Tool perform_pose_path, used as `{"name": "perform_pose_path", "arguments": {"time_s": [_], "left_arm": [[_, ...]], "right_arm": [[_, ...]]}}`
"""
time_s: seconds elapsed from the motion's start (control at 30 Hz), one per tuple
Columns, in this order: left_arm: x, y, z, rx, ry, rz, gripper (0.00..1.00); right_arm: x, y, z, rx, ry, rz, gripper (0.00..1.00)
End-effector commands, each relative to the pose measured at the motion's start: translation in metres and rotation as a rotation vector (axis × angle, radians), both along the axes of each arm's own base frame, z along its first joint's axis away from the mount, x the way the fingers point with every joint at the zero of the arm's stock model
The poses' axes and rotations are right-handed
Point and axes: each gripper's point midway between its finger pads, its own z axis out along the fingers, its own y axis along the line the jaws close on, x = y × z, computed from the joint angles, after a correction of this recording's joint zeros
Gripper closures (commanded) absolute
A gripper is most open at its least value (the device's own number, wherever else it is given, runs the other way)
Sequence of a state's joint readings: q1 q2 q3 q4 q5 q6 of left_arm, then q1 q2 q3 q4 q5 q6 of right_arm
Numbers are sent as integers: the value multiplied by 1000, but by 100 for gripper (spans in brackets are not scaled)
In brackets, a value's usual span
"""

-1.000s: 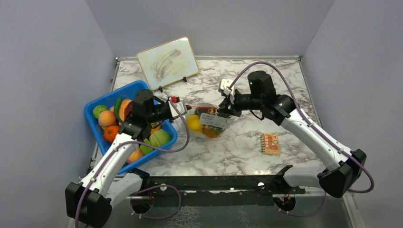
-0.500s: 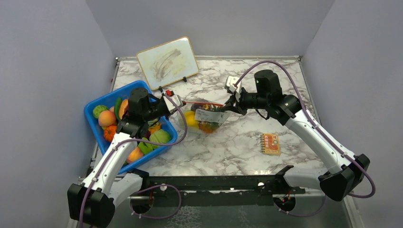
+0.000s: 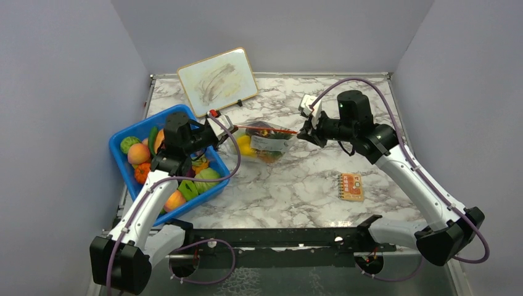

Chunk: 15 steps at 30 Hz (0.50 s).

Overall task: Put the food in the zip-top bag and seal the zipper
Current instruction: Zip the zipper food storage bag at the center of the board.

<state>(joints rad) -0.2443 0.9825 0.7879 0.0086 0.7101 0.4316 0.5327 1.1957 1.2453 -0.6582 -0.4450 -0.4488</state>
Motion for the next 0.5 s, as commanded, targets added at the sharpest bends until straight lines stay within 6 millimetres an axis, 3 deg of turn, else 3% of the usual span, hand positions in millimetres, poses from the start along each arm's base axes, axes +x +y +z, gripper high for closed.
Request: {"name": "perform_pose_path", "arguments": {"time_s": [0.0,0.27,0.47], "left_arm": [[23,19,11,-43,-41,127,100],[21,16,14,-79,-43,115,100],[14,2,28,-141,-39,32,100]], "right_arm": [[7,-32,6,-43,-15,-147,99],[9,-35,3,-43,-21,-168,99],[8,-33,7,-9,-47,-170,99]]}}
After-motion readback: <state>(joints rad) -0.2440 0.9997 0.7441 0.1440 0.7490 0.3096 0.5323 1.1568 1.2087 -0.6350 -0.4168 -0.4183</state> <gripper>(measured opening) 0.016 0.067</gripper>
